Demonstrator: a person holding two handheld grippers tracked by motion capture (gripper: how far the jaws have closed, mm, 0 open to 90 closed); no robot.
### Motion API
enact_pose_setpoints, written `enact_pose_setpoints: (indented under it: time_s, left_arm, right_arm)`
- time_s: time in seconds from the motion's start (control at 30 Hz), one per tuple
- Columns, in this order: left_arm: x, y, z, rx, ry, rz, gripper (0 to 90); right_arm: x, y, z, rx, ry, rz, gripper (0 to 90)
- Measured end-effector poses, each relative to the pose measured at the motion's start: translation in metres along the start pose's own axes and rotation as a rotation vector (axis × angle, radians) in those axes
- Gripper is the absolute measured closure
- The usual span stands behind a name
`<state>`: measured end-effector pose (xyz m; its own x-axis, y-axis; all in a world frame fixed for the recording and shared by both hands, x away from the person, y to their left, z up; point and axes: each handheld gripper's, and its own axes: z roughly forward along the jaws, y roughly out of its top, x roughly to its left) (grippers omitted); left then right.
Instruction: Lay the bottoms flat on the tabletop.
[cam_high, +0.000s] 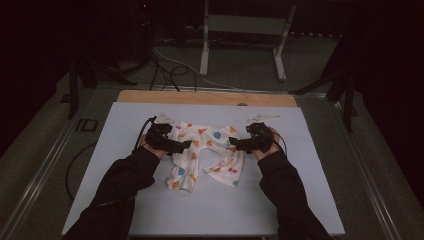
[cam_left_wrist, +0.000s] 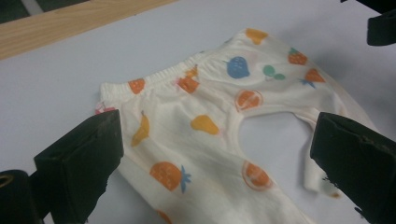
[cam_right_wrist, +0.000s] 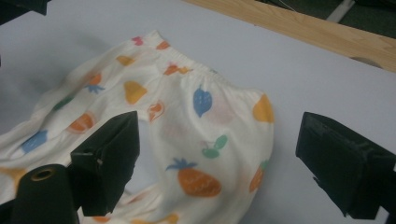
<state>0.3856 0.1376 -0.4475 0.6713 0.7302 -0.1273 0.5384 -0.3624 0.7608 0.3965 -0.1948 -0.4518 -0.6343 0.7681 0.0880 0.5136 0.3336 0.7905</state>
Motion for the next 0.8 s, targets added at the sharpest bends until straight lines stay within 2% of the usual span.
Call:
enact_pose_setpoints:
  time_s: [0.2, 0.27, 0.43, 0.53, 0.67, 0.73, 0.8]
  left_arm:
    - [-0.006, -0.010, -0.016, -0.026, -0.023, 0.023, 3.7]
    - [-0.008, -0.014, -0.021, -0.025, -0.032, 0.030, 3.7]
    - [-0.014, -0.033, -0.034, -0.011, -0.068, 0.039, 3.9]
    - [-0.018, -0.045, -0.039, 0.001, -0.069, 0.052, 5.1]
    - [-0.024, -0.064, -0.049, 0.008, -0.078, 0.057, 14.9]
    - [-0.026, -0.074, -0.052, 0.015, -0.089, 0.058, 16.8]
    - [-0.027, -0.084, -0.053, 0.044, -0.088, 0.066, 23.5]
  right_arm:
    - [0.006, -0.013, -0.011, 0.004, 0.016, -0.008, 13.7]
    - [0.007, -0.018, -0.015, -0.004, 0.033, -0.007, 13.7]
    - [0.014, -0.029, -0.024, -0.003, 0.039, -0.016, 13.8]
    - [0.020, -0.035, -0.029, -0.005, 0.048, -0.022, 13.8]
    - [0.025, -0.043, -0.037, -0.007, 0.055, -0.030, 13.8]
    - [0.028, -0.047, -0.041, -0.009, 0.053, -0.035, 13.9]
    - [0.031, -0.052, -0.045, -0.003, 0.057, -0.041, 13.9]
